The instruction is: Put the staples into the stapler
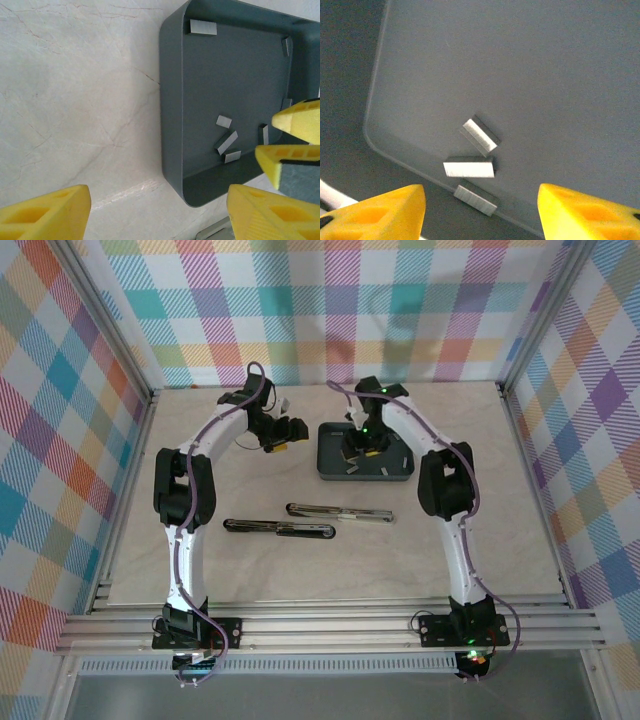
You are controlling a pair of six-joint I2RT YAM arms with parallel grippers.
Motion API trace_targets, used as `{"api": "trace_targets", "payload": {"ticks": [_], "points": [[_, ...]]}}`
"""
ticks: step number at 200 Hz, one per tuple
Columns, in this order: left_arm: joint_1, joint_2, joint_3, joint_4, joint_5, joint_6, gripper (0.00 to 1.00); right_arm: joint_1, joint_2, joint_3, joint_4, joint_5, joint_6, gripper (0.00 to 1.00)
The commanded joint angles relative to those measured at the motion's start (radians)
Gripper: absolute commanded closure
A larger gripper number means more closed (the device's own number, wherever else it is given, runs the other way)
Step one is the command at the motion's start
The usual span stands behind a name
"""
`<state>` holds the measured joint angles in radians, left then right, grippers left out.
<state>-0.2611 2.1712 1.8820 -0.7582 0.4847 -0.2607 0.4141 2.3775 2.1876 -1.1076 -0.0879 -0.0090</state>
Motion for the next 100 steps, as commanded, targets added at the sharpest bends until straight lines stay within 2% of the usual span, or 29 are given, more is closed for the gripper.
{"api": "trace_targets", "payload": {"ticks": [1,56,100], "points": [[-0.007,0.005,-0.003,-0.032,0.005,0.022,0.28,0.025,0.029,0.004,-0.006,0.080,0.001,0.35],[-0.007,0.001,-0.015,-0.028,0.007,0.022,0.28,0.066,0.056,-0.002,0.002,0.087,0.009,0.32],[-0.007,-0.003,-0.020,-0.029,0.003,0.026,0.28,0.069,0.077,-0.003,-0.007,0.167,0.029,0.33]]}}
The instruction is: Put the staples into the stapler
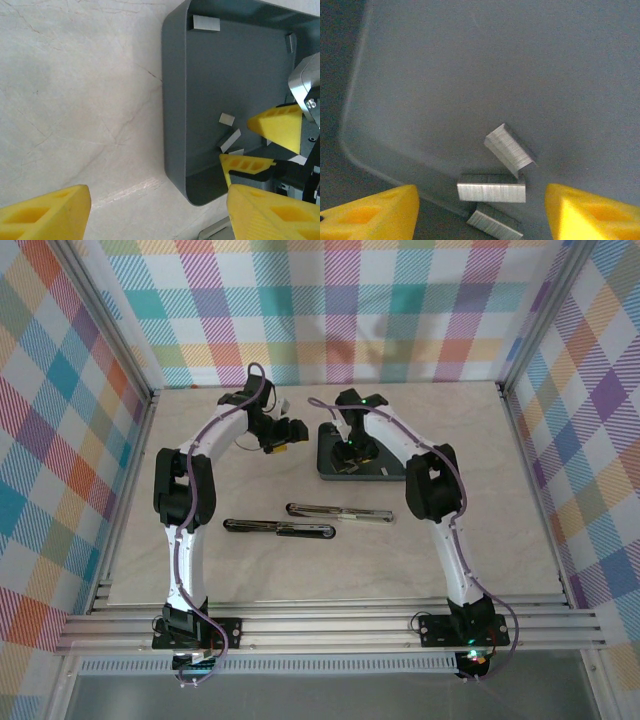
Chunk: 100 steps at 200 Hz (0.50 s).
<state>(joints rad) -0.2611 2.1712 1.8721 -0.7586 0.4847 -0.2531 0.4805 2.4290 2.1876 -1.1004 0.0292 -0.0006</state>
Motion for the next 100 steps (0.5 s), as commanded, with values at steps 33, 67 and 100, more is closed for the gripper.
{"api": "trace_targets", "payload": {"ticks": [33,67,100], "points": [[-0.007,-0.001,-0.011,-0.028,0.006,0.016,0.28,0.003,0.041,-0.011,-0.012,0.013,0.019,0.33],[-0.007,0.002,-0.012,-0.025,0.006,0.014,0.28,0.003,0.055,-0.019,-0.019,0.037,0.017,0.34],[-0.007,0.004,-0.010,-0.025,0.006,0.014,0.28,-0.012,0.046,-0.021,-0.029,0.140,0.043,0.37]]}}
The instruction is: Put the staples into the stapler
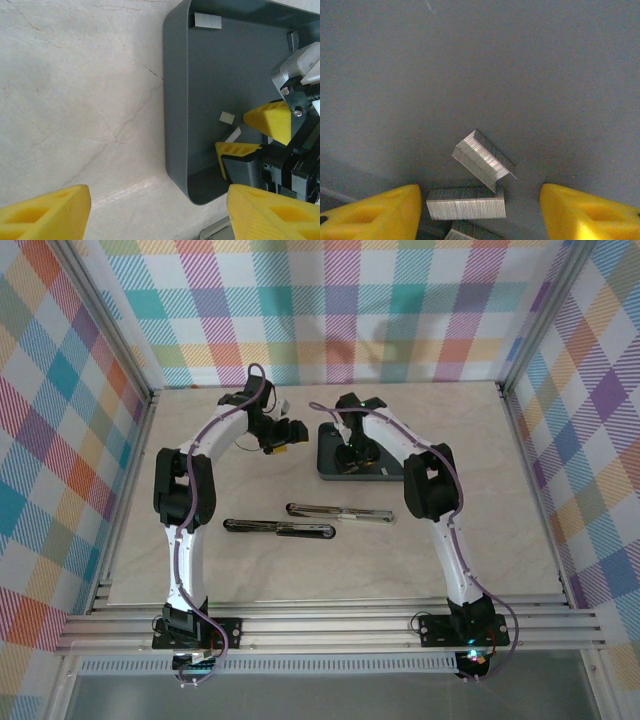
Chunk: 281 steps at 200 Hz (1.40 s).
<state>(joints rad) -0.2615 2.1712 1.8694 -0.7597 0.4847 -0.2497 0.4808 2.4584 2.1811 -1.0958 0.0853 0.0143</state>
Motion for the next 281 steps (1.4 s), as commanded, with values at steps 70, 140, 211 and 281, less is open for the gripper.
{"api": "trace_targets", "payload": {"ticks": [70,140,211,281], "points": [[-0.007,0.004,-0.004,-0.021,0.002,0.007,0.28,-0.087,-0.055,-0.030,0.012,0.169,0.091,0.39],[-0.007,0.006,-0.002,-0.019,0.004,0.005,0.28,-0.139,-0.080,-0.012,0.000,0.241,0.130,0.52],[-0.011,0.005,0.004,-0.018,0.004,0.001,0.28,-0.171,-0.119,-0.013,0.012,0.223,0.115,0.42],[-0.021,0.005,0.002,-0.012,0.006,-0.003,0.28,-0.166,-0.200,-0.158,0.090,-0.169,0.185,0.49]]}}
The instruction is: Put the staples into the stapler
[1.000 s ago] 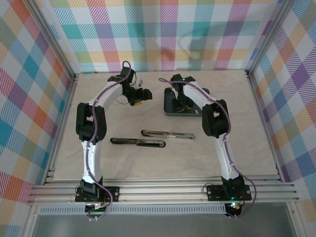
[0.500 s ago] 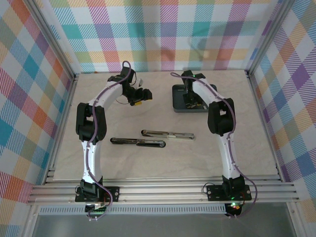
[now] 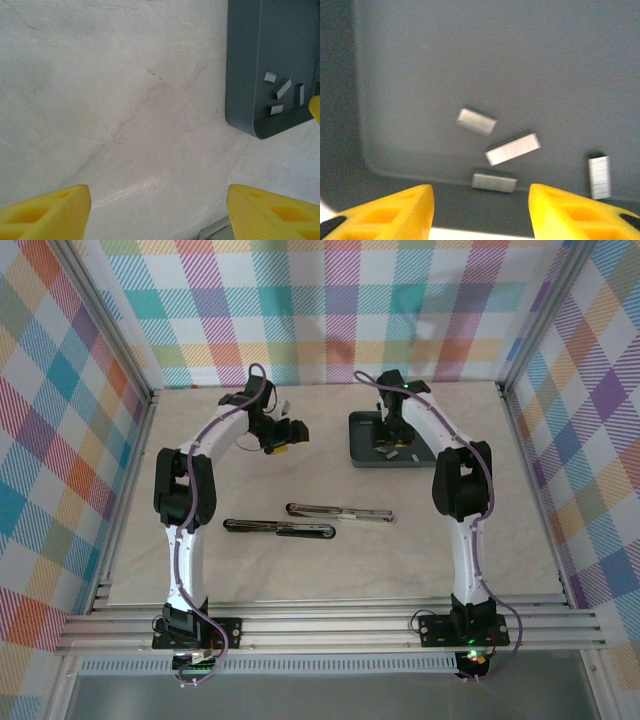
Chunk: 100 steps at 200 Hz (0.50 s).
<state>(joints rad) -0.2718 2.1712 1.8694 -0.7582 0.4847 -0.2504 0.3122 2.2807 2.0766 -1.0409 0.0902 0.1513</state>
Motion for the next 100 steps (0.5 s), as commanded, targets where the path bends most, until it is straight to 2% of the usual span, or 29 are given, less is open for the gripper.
{"api": "trace_targets", "payload": {"ticks": [1,56,100], "points": [[-0.010,0.005,0.003,-0.013,0.007,-0.003,0.28,0.003,-0.023,-0.056,0.037,-0.180,0.049,0.49],[-0.013,-0.006,-0.010,-0.015,0.001,0.003,0.28,0.005,-0.050,-0.167,0.212,-0.457,0.150,0.47],[-0.012,-0.011,-0.018,-0.012,0.002,0.002,0.28,0.021,-0.040,-0.196,0.282,-0.560,0.192,0.48]]}}
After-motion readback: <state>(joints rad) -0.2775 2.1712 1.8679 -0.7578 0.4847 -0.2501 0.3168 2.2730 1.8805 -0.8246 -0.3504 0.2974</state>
